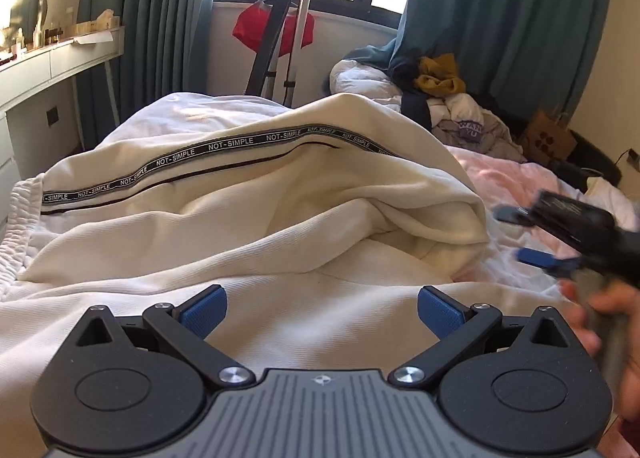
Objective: Fold clothes
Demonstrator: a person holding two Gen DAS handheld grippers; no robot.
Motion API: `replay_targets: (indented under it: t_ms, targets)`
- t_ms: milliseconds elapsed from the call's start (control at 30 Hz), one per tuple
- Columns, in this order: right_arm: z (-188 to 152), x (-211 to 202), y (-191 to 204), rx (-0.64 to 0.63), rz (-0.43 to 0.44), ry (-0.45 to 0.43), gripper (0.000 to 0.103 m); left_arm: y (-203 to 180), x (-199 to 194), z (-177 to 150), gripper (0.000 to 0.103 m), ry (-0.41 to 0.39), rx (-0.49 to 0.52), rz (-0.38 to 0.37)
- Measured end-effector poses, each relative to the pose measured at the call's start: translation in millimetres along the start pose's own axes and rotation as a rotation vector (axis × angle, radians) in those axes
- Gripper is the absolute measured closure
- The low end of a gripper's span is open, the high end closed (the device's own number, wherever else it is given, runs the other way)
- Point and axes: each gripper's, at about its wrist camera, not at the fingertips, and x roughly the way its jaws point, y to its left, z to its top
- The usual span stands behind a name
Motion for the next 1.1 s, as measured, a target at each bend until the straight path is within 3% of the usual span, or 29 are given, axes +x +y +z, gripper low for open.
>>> replay_targets:
  t_ms: [100,167,267,333,433,567,667,767,833,867,1033,1100]
  targets:
    - [5,41,-9,0.135,0.06,0.022,0.026,11,7,2,0.001,-0.001,-0.034,-0.012]
    - [4,65,-6,0.187,0.097,0.049,0.031,18,13,3,0.001,0.001,-0.065,-0.031]
    - [7,87,20,0.111,0.072,0.049,0.049,24,22,3,0.001,0.003,-0.072,-0.038]
    - [11,88,42,0.032,0.053,0.02,0.076,25,25,2,0.001,-0.005,-0.069,-0.039]
    - [19,68,72,-0.054,0.049,-0.066,0.082,31,25,2,0.001,-0.03,-0.094,-0.055]
    - [29,12,105,-0.156,-0.015,-0.255,0.085,42,23,4,0.001,-0.046,-0.15,-0.075]
    - [36,-29,121,-0.204,-0.108,-0.365,0.085,45,18,5,0.001,-0.06,-0.175,-0.094]
    - [25,-55,153,-0.445,-0.244,-0.467,0.085,42,13,7,0.001,-0.081,-0.173,-0.091]
    - [12,-52,166,-0.574,-0.276,-0.434,0.085,42,12,8,0.001,-0.087,-0.177,-0.076]
    - [5,-43,162,-0.581,-0.248,-0.381,0.085,43,11,8,0.001,-0.088,-0.185,-0.071]
    - [-32,10,134,-0.541,-0.056,-0.073,0.08,52,9,10,0.001,-0.101,-0.227,-0.061]
    - [-45,21,120,-0.483,0.012,-0.007,0.077,53,8,10,0.001,-0.107,-0.229,-0.058]
